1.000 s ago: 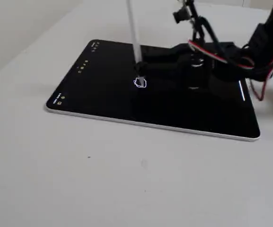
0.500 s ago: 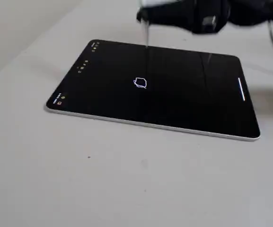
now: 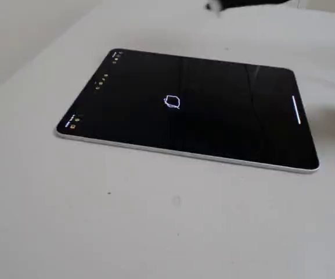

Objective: Draw a circular shape on the ipad using the apple pencil

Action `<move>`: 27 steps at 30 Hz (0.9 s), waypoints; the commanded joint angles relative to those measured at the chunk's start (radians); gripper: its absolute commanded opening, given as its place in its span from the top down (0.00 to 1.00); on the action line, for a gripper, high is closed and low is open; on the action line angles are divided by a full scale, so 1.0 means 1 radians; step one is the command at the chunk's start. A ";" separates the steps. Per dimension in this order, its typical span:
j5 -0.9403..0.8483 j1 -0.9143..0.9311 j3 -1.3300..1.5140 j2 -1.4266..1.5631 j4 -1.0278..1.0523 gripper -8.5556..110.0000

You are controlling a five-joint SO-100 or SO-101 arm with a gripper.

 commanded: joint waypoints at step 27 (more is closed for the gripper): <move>0.101 0.100 0.416 1.066 0.630 0.93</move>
